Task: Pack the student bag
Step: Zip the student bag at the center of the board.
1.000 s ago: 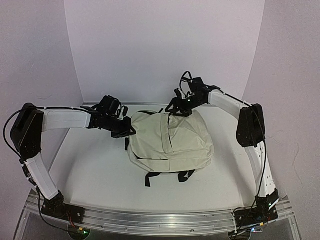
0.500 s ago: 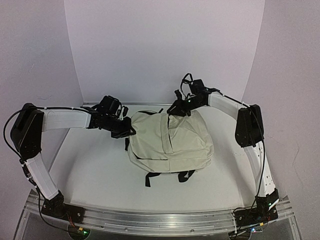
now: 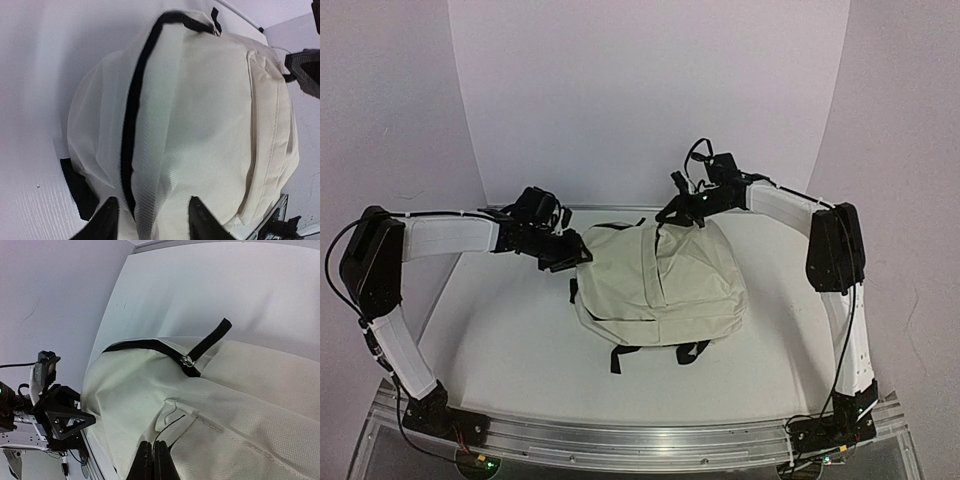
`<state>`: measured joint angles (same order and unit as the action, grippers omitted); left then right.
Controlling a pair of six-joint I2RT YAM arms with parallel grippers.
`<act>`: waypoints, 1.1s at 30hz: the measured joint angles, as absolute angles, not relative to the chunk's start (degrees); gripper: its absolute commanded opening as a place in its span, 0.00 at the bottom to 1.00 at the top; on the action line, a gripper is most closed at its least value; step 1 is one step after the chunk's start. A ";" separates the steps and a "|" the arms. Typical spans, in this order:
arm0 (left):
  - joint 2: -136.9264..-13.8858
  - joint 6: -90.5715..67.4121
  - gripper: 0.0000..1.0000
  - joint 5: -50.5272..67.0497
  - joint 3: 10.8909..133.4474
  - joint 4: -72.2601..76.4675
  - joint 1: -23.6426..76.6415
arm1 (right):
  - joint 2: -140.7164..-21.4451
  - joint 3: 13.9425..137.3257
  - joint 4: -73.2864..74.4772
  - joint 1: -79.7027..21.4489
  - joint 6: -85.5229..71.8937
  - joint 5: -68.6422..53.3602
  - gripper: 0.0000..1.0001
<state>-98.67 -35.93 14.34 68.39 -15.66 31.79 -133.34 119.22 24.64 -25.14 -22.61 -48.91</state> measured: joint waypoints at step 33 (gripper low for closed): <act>-138.16 -14.74 0.73 39.85 126.20 -35.00 28.36 | -128.33 113.28 23.36 -30.11 -16.91 -44.68 0.00</act>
